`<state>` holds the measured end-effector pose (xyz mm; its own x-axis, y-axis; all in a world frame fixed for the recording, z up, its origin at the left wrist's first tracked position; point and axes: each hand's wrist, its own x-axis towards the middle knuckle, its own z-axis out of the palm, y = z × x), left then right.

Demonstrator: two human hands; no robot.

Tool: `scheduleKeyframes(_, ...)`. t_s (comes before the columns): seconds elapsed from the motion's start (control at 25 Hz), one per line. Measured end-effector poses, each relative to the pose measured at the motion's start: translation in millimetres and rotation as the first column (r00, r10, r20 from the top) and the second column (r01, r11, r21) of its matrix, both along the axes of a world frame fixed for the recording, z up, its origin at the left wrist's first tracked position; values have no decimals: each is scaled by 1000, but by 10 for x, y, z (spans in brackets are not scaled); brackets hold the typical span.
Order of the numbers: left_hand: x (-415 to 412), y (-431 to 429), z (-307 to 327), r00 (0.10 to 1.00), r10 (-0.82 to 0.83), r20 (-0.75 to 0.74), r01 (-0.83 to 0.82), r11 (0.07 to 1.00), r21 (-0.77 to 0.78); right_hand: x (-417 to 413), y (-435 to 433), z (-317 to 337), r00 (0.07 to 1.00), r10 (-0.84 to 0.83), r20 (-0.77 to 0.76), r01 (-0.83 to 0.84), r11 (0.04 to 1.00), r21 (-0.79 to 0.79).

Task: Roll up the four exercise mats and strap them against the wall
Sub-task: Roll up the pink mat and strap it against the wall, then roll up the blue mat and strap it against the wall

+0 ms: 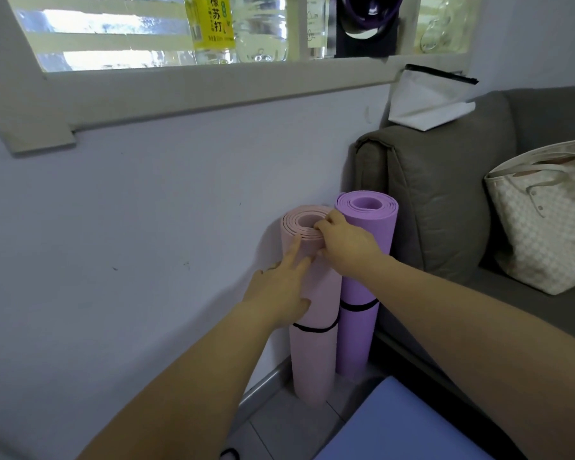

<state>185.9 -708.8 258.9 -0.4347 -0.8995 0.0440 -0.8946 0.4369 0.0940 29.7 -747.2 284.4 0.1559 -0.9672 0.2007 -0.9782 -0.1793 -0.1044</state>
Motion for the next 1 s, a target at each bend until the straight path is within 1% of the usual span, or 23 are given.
scheduleKeyframes(0.12, -28, 50, 28, 1000, 11, 23, -11, 1000, 2, -40, 75, -21, 999, 33, 7, -33, 999, 26)
scheduleKeyframes(0.24, -58, 117, 52, 1000, 3, 26, -3, 1000, -3, -73, 197, -15, 996, 73, 52, -73, 997, -9)
scheduleKeyframes(0.32, -74, 223, 28, 1000, 0, -9, 0, 1000, 23, -91, 385, 3, 989, 89, 116, -83, 995, -55)
scheduleKeyframes(0.4, -72, 420, -58, 997, -12, -76, 15, 999, 40, -134, 691, -61, 983, 64, 173, -55, 997, -57)
scheduleKeyframes(0.48, 11, 723, -186, 986, -10, -169, 24, 996, 85, -126, 1066, -224, 981, 11, 193, -14, 1000, 14)
scheduleKeyframes(0.52, 87, 910, -270, 973, 6, -231, 25, 991, 132, -90, 1262, -344, 981, -19, 195, 4, 997, 79)
scheduleKeyframes(0.56, 176, 1125, -360, 956, 33, -292, 22, 983, 184, -45, 1475, -471, 978, -51, 201, 19, 987, 157)
scheduleKeyframes(0.64, 363, 1500, -512, 916, 96, -390, 2, 970, 244, -4, 1819, -707, 974, -117, 196, 68, 968, 241)
scheduleKeyframes(0.72, 635, 1927, -660, 923, 70, -379, 41, 960, 277, 82, 2267, -969, 961, -208, 184, 140, 934, 329)
scheduleKeyframes(0.8, 906, 2195, -800, 945, 28, -325, 62, 962, 266, 131, 2681, -1222, 940, -297, 166, 209, 889, 407)
scheduleKeyframes(0.88, 1075, 2411, -949, 946, 24, -322, 67, 961, 268, 155, 3108, -1492, 926, -356, 124, 260, 842, 474)
scheduleKeyframes(0.96, 975, 2614, -1181, 940, -5, -342, 113, 947, 299, 79, 3552, -1675, 901, -416, 121, 298, 797, 525)
scheduleKeyframes(1.0, 836, 2718, -1326, 940, -44, -339, 157, 937, 313, 8, 3759, -1745, 887, -445, 125, 316, 781, 538)
